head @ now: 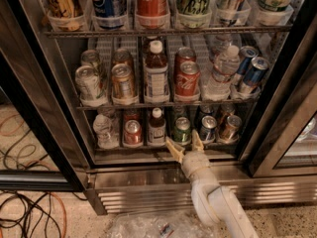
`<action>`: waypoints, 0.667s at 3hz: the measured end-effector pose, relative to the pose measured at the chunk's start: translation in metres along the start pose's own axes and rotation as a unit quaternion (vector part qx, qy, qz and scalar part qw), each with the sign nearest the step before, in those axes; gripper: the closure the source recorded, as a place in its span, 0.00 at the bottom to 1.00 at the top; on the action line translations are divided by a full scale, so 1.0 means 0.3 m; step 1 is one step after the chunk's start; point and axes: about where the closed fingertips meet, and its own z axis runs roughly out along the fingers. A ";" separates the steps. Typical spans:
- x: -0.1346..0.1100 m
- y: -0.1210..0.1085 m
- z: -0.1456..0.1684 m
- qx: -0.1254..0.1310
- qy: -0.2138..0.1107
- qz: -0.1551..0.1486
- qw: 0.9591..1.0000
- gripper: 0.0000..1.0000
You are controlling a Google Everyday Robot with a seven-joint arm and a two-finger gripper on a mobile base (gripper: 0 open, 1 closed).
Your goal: Pick green can from bottom shelf of fridge
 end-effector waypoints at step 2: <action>0.000 -0.025 0.055 0.003 -0.003 -0.008 1.000 0.34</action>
Offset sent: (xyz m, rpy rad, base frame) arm 0.0273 -0.0034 0.0004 -0.0202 -0.0134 -0.0066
